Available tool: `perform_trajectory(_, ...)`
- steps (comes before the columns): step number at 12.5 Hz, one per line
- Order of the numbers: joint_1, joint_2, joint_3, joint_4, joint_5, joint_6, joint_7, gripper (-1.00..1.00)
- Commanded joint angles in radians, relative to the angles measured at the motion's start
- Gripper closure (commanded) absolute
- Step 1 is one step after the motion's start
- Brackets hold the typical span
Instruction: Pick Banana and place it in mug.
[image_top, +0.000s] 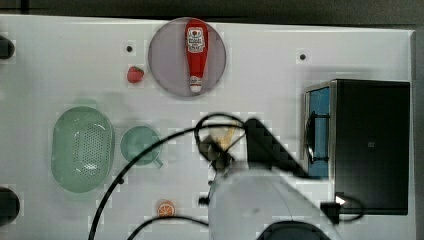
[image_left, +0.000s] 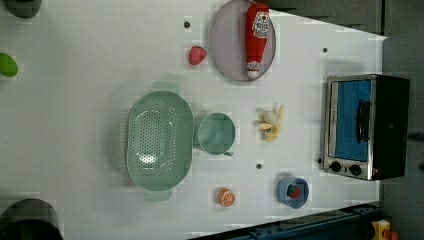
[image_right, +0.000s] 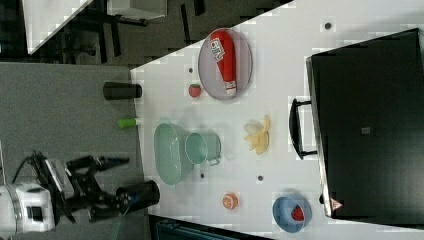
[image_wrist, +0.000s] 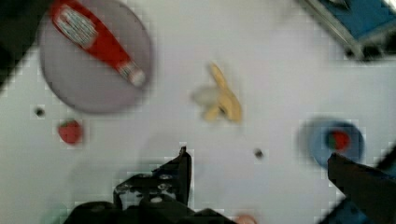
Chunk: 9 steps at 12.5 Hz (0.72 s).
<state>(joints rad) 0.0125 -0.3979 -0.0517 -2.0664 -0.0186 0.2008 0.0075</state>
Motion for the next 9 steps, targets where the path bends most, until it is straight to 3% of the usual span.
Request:
perform_trajectory(1, -0.01, 0.148, -0.008, -0.133, 0.005, 0.095, -0.069, -1.0)
perform_trajectory(9, -0.011, 0.441, -0.01, -0.306, 0.005, 0.607, -0.492, -1.0)
